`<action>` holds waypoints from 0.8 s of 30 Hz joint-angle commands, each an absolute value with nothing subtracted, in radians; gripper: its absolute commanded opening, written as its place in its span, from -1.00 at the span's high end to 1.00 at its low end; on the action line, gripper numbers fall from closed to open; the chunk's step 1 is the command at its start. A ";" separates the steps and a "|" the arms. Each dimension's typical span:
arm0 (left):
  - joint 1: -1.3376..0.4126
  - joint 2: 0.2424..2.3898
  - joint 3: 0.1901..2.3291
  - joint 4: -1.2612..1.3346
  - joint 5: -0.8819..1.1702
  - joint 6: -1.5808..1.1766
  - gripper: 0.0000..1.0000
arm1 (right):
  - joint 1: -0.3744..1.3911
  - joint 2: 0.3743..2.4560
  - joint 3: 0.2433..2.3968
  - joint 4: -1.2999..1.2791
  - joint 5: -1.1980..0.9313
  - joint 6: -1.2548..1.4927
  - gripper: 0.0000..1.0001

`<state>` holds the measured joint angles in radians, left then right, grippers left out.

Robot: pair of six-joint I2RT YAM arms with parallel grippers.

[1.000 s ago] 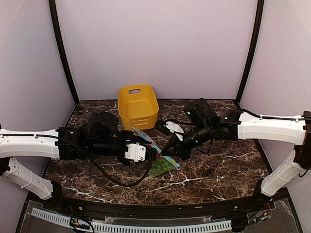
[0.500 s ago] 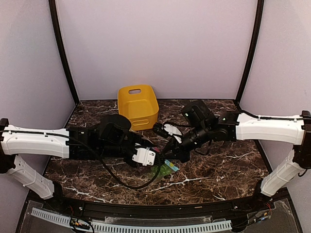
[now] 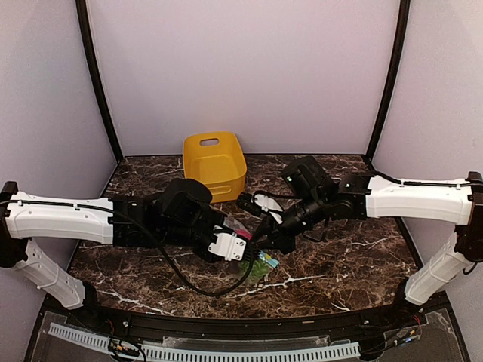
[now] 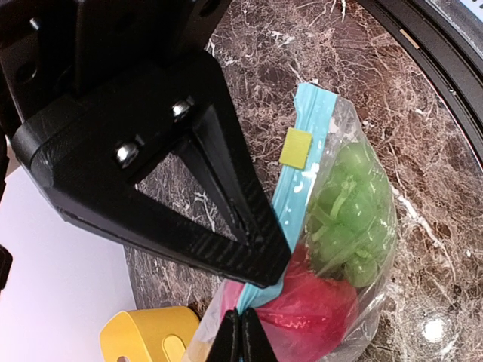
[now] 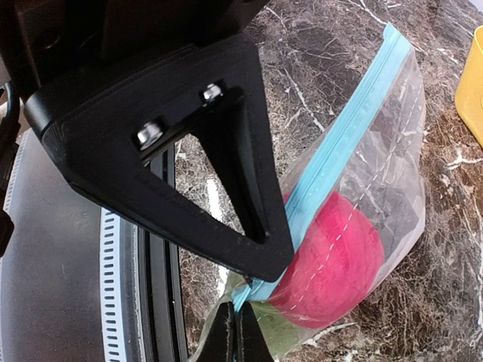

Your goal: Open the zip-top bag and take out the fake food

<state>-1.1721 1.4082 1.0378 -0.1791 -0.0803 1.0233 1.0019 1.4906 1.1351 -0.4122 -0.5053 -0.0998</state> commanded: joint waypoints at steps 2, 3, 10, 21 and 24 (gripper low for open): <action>-1.178 1.407 1.043 -0.230 -0.087 0.996 0.98 | 1.014 1.456 1.151 -0.352 -0.542 -0.117 1.00; -1.178 1.405 1.043 -0.231 -0.089 0.993 0.98 | 1.014 1.451 1.148 -0.348 -0.539 -0.117 1.00; -1.178 1.381 1.019 -0.218 -0.101 0.971 0.98 | 1.014 1.432 1.135 -0.339 -0.505 -0.111 0.56; -1.171 1.344 0.976 -0.141 -0.140 0.828 0.98 | 0.943 1.146 0.872 -0.111 -0.403 -0.023 -0.43; -1.168 1.349 0.972 -0.133 -0.157 0.775 0.98 | 0.937 1.080 0.774 -0.045 -0.406 0.000 -0.44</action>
<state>-1.1744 1.3777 0.9894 -0.1738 -0.1287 0.8745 0.9478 1.1381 0.8803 -0.1703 -0.4259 -0.0441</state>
